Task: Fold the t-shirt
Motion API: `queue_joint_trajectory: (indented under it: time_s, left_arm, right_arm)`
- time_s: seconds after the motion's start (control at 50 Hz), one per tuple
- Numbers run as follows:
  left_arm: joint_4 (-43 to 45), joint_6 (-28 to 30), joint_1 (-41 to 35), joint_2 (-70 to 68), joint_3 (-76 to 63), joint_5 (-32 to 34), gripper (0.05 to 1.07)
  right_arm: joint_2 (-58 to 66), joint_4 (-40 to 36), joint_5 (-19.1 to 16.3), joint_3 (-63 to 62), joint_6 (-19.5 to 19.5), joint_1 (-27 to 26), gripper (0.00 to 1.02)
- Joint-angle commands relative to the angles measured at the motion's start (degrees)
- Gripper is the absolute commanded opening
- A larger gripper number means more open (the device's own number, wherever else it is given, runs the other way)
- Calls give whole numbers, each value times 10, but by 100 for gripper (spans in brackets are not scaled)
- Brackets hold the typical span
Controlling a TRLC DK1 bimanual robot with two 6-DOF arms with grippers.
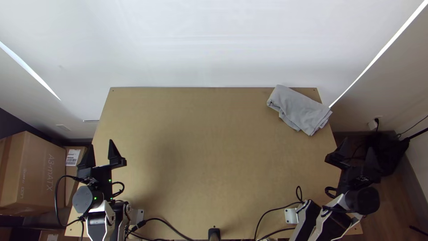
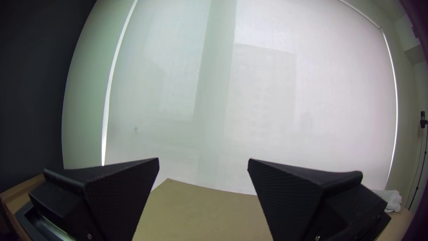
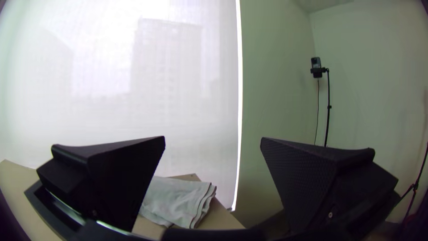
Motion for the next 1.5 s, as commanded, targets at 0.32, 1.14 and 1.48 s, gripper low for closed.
queue_joint_trajectory:
  time_s: [0.32, 1.14, 1.48]
  left_arm:
    - [166, 16, -54, -4, -125, 4, 103]
    - [4, 16, -36, -4, -123, 6, 103]
    - [4, 16, -35, -4, -123, 6, 103]
  right_arm:
    - [-78, 212, 31, -199, 18, 10, 98]
    - [-74, 43, 85, -235, 24, 58, 98]
    - [-74, 43, 85, -235, 24, 58, 98]
